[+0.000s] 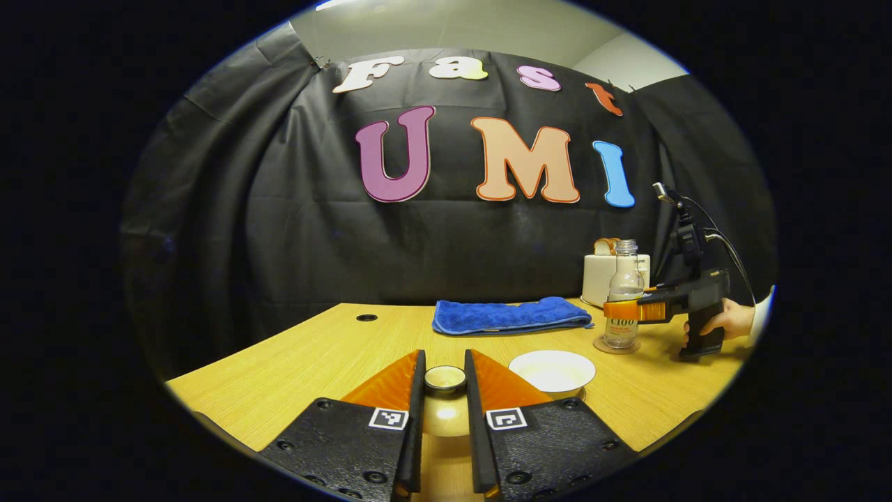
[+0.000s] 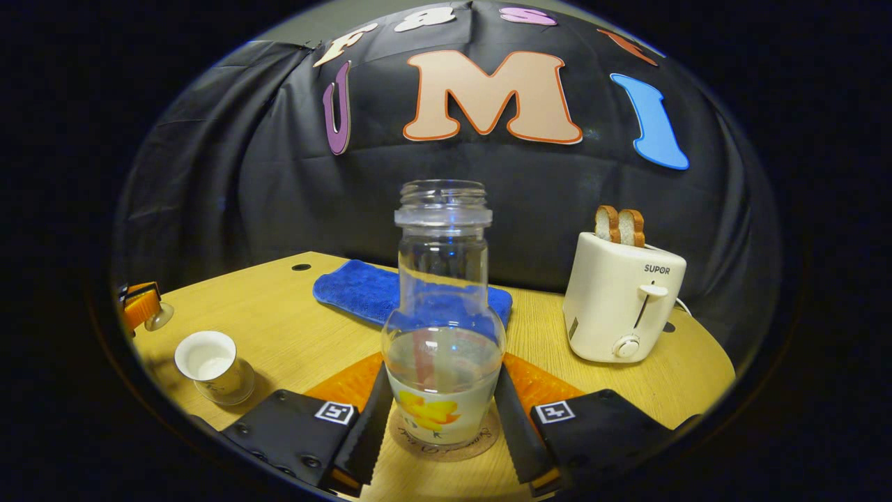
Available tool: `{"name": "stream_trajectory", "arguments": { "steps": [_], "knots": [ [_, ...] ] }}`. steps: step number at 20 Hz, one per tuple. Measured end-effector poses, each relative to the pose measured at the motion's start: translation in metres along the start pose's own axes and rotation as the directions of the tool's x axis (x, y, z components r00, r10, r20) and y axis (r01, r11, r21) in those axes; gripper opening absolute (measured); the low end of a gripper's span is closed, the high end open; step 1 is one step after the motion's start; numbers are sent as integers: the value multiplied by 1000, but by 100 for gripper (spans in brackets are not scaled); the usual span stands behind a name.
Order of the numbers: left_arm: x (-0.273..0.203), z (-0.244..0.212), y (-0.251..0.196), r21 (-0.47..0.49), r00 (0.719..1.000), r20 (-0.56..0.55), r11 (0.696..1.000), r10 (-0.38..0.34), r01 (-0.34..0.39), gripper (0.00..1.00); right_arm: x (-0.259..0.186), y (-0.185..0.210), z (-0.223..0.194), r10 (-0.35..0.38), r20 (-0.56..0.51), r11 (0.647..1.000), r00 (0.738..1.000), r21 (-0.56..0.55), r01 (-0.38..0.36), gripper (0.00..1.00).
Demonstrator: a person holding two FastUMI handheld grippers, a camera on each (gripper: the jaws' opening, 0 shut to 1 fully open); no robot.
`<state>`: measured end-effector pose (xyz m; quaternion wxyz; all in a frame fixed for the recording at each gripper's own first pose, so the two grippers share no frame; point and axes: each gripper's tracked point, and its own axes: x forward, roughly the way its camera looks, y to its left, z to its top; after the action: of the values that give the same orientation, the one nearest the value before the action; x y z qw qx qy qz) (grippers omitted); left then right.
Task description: Open the teacup lid with one hand, grasp the water bottle and pour water into the teacup with the other hand; after pouring, place the water bottle on the coaster and then close the teacup lid.
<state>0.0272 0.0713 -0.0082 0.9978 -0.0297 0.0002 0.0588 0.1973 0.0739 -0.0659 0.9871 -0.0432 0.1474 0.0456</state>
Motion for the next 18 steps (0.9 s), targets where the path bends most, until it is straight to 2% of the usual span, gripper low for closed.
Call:
{"name": "stream_trajectory", "arguments": {
  "steps": [3,7,8,12,15,18],
  "knots": [
    [0,-1,0,0,1000,0,1000,-1,1,26,-1,1,-1,15,0,1000,1000,-4,-15,81],
    [0,-1,0,0,1000,-1,1000,0,0,26,-11,3,6,13,20,1000,1000,-7,-13,93],
    [1,-1,0,-1,1000,-1,1000,-2,2,26,-15,2,8,7,26,1000,1000,-16,-6,100],
    [4,0,-7,-3,1000,0,1000,-25,25,26,-32,-1,5,-8,45,999,999,-41,10,100],
    [8,-2,-13,-2,999,-5,999,-44,44,26,-48,-6,1,-28,63,996,998,-77,33,95],
    [14,-2,-22,-2,998,-3,998,-70,70,26,-61,-7,-5,-29,66,997,997,-75,34,99]
  ]
}}
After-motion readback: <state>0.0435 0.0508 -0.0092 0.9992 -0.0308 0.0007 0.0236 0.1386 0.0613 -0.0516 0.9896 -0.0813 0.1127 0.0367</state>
